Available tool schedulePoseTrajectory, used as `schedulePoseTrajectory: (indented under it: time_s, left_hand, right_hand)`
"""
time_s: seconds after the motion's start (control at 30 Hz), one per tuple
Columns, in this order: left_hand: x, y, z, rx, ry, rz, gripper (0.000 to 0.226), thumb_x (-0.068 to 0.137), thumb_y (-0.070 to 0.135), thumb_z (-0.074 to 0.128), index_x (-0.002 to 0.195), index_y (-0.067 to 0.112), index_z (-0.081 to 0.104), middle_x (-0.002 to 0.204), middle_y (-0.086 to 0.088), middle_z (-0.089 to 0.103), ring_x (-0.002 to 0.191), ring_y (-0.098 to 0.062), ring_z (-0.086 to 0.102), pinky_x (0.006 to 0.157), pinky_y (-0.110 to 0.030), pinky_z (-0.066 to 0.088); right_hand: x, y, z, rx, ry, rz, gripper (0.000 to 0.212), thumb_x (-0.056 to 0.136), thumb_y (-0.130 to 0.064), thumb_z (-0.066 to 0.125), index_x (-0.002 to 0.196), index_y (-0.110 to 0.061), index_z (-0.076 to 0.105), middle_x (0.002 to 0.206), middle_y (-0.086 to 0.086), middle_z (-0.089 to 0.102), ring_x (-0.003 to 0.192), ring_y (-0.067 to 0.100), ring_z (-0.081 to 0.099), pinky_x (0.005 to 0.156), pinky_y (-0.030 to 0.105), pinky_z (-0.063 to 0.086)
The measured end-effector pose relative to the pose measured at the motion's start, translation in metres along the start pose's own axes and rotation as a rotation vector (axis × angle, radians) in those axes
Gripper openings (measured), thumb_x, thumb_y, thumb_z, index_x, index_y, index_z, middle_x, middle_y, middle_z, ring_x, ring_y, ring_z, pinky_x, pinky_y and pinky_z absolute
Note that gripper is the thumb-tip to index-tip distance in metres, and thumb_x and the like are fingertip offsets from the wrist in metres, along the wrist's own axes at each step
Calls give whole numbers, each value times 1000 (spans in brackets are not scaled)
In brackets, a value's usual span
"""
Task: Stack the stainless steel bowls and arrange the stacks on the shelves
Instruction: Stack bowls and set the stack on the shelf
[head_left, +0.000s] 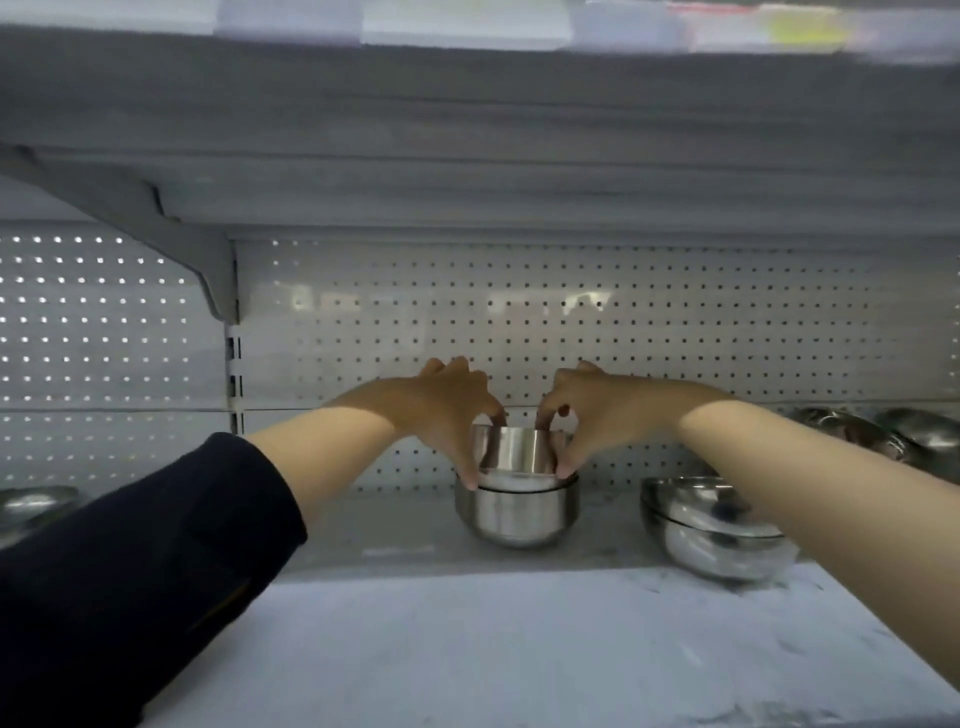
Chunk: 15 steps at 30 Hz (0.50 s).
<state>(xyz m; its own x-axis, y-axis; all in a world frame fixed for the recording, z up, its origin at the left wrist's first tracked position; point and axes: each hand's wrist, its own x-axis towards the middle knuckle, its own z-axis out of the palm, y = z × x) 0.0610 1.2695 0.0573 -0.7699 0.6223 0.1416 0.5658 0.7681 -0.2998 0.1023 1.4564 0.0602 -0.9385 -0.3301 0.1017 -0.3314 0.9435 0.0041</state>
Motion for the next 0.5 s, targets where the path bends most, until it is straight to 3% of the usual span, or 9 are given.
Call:
schedulePoseTrajectory:
  time_s: [0.13,0.23,0.33,0.5]
  left_hand:
    - [3,-11,-2,4,-23,-18,44,65,55,73,103,39,56,98,9,36,100,-18,28,94,-37,36]
    - [4,-8,2,89,54,62,27,68,54,71,82,38,56,89,12,39,96,-17,31,88,-33,32]
    - [5,-5,7,142,125,124,24,69,53,70,73,32,61,82,14,39,90,-14,28,80,-29,22]
    - [9,-6,14,191,141,166,29,70,55,67,76,28,63,88,11,45,89,-13,28,79,-28,18]
  right_hand:
    - [6,2,-2,-38,-15,-113,16,76,-41,72,84,-28,66,100,-9,46,105,13,35,91,31,40]
    - [1,-1,-4,-144,43,-196,20,78,-40,71,78,-21,66,92,-9,43,97,12,30,84,28,39]
    - [-5,-5,-1,-287,111,-251,27,80,-40,69,78,-13,67,88,-6,42,91,12,28,76,27,38]
    - [-8,-2,9,-260,135,-224,25,81,-38,68,74,-16,61,91,-5,42,94,13,28,81,30,39]
